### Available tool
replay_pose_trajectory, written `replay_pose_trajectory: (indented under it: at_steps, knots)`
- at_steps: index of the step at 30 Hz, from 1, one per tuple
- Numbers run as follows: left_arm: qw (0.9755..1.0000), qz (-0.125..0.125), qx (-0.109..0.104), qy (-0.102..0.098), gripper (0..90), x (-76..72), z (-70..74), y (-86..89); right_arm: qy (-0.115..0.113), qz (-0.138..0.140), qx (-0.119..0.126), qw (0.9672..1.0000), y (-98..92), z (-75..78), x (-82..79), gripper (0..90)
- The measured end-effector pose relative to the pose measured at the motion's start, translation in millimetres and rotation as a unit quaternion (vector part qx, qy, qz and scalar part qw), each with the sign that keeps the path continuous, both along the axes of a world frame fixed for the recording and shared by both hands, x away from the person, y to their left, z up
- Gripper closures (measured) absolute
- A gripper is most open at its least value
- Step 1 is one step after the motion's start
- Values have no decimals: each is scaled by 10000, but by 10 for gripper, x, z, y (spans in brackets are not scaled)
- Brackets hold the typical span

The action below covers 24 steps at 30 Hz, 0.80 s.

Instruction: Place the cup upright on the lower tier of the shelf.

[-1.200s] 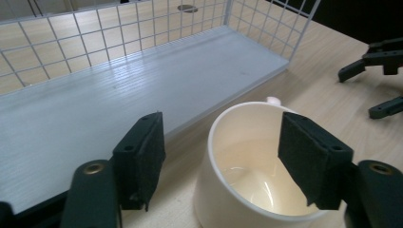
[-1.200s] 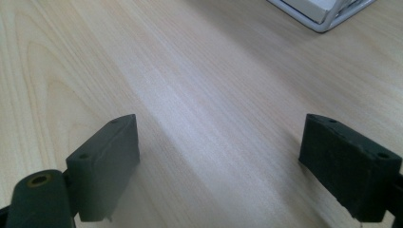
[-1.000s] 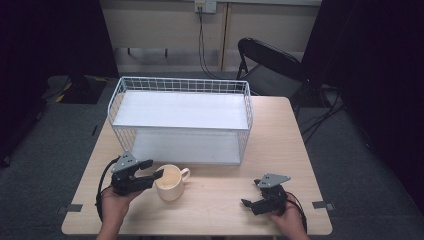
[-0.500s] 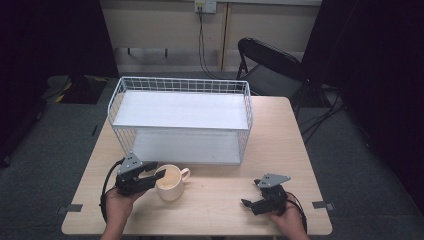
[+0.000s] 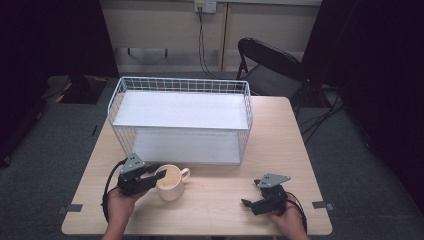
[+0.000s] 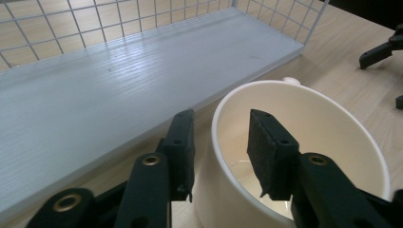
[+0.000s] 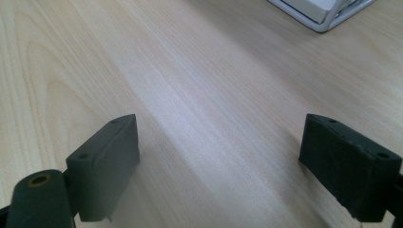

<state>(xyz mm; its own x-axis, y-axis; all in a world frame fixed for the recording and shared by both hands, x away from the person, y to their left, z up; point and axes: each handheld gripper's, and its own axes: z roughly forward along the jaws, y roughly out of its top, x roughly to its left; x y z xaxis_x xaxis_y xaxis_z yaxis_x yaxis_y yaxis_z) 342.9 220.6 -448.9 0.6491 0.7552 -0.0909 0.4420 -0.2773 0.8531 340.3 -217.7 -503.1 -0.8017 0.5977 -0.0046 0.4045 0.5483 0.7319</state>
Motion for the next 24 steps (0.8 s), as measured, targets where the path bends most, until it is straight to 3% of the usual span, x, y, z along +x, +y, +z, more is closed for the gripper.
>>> replay_pose_trajectory:
  at_steps: [7, 13, 19, 24]
  knots:
    - [9999, -72, 66, 46, 667, 13, -16, -15, 0, 0, 0, 10000, 0, 0, 0, 122]
    - [9999, -92, 126, -31, 719, 14, -15, -30, 1, 1, 0, 10000, 0, 0, 0, 122]
    - [9999, -80, 73, 41, 738, 25, -23, -22, 0, 0, 0, 10000, 0, 0, 0, 122]
    - [9998, -56, 195, -12, 786, 22, -17, -40, 3, -1, 4, 10000, 0, 0, 0, 123]
